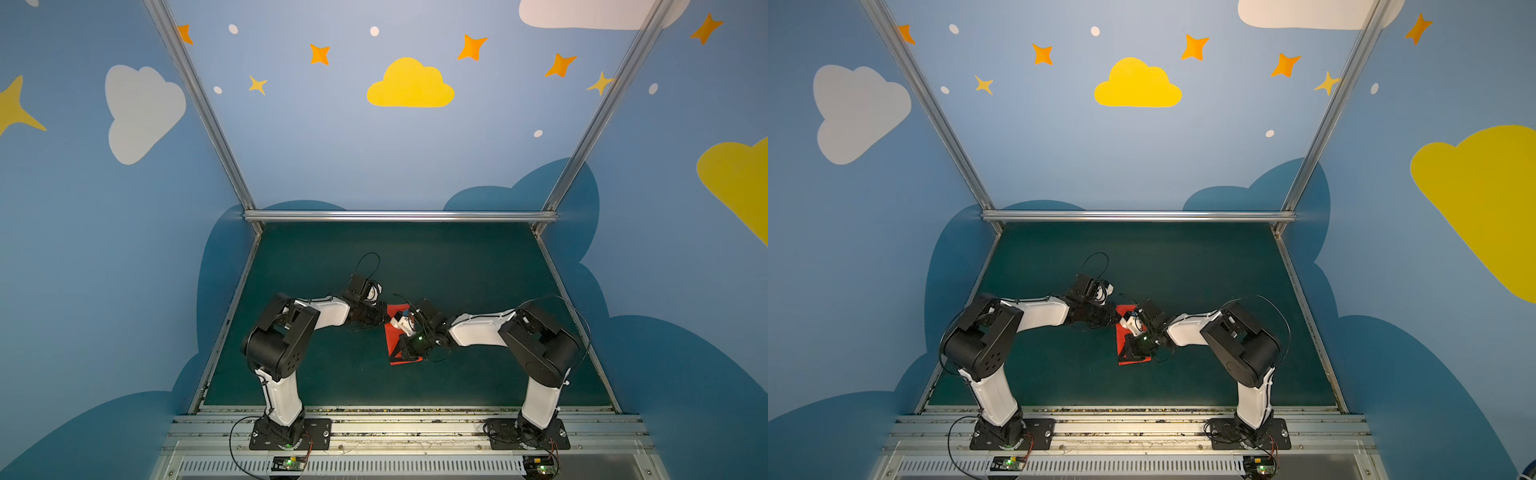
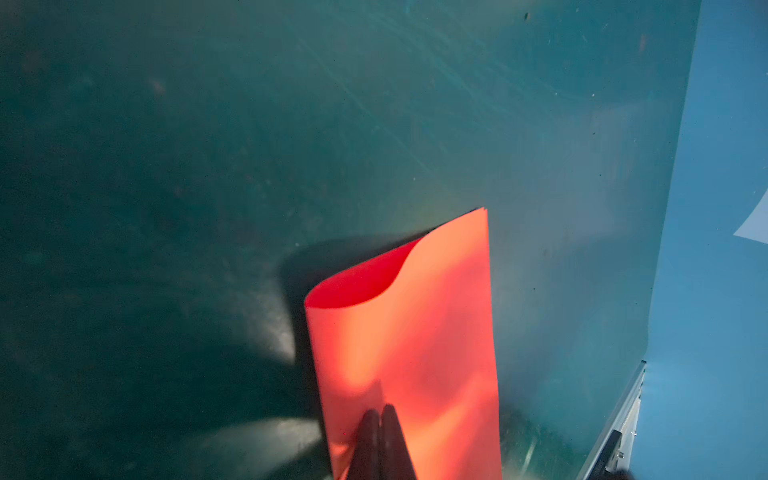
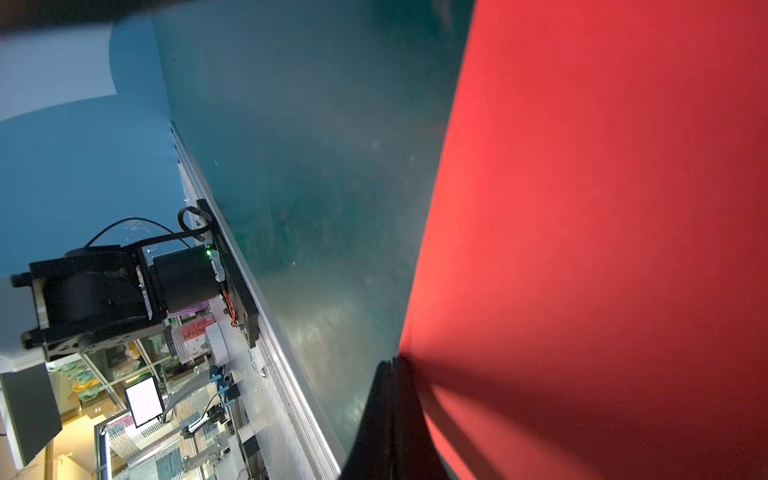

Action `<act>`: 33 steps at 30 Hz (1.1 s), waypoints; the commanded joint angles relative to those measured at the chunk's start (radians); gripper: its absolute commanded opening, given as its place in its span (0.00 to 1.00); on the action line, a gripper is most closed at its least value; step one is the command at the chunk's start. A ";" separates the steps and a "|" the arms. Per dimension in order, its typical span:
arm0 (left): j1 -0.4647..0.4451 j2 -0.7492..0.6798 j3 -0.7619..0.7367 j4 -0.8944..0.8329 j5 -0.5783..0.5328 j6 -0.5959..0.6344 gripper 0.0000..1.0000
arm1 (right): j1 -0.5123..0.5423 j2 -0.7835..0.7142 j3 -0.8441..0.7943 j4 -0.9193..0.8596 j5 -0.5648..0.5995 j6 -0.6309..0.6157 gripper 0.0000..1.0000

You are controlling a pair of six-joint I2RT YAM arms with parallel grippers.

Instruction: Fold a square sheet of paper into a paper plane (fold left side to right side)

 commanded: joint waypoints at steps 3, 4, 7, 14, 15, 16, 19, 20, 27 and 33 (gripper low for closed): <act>-0.009 0.012 -0.008 -0.044 -0.013 0.013 0.03 | 0.048 0.001 -0.106 -0.176 0.027 -0.029 0.00; -0.009 0.010 -0.008 -0.045 -0.014 0.013 0.03 | 0.047 -0.015 -0.119 -0.182 0.028 -0.034 0.00; -0.009 0.008 -0.010 -0.040 -0.014 0.006 0.03 | 0.028 -0.090 -0.143 -0.211 0.024 -0.039 0.00; -0.011 -0.011 -0.017 -0.035 -0.019 -0.002 0.03 | -0.103 -0.363 -0.131 -0.307 0.041 -0.002 0.00; -0.011 -0.011 -0.018 -0.035 -0.018 -0.001 0.04 | -0.116 -0.388 -0.112 -0.320 0.049 0.003 0.00; -0.011 -0.012 -0.018 -0.034 -0.017 -0.002 0.03 | -0.126 -0.399 -0.088 -0.335 0.055 0.005 0.00; -0.011 -0.011 -0.020 -0.031 -0.015 -0.003 0.03 | -0.138 -0.367 -0.013 -0.339 0.068 0.013 0.00; -0.012 -0.010 -0.020 -0.029 -0.014 -0.004 0.03 | -0.139 -0.341 0.008 -0.330 0.066 0.017 0.00; -0.013 -0.006 -0.020 -0.024 -0.011 -0.007 0.03 | -0.079 -0.093 0.152 -0.225 0.045 0.064 0.00; -0.016 -0.001 -0.020 -0.020 -0.008 -0.012 0.03 | -0.060 0.032 0.136 -0.132 0.048 0.108 0.00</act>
